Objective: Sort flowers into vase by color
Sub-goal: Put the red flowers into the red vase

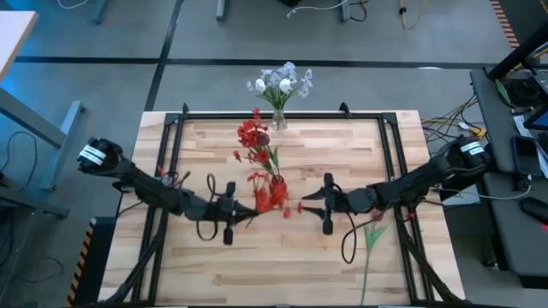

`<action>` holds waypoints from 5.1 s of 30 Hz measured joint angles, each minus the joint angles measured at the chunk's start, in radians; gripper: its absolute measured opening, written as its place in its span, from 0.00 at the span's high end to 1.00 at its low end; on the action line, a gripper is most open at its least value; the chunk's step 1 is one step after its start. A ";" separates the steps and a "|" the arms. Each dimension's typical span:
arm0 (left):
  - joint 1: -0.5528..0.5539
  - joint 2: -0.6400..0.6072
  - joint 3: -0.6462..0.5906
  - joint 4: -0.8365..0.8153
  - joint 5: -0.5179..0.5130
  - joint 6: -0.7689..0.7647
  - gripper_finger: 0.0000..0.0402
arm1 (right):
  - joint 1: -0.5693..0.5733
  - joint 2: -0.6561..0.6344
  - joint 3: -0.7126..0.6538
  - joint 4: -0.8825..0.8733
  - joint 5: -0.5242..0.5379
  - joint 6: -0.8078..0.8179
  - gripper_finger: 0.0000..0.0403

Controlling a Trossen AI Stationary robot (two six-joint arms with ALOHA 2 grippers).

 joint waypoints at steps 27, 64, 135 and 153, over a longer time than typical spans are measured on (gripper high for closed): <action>0.165 0.167 0.178 0.162 0.236 0.286 1.00 | -0.001 0.284 0.298 0.338 -0.089 -0.210 0.53; 0.185 0.072 -0.016 0.266 0.173 0.243 0.62 | -0.200 0.085 0.309 0.067 -0.096 -0.323 0.97; 0.184 0.005 -0.116 0.365 0.175 0.244 0.61 | -0.257 0.085 0.480 -0.578 0.160 0.038 0.25; 0.184 0.005 -0.120 0.364 0.175 0.243 0.61 | -0.246 0.085 0.726 -1.020 0.156 0.053 0.19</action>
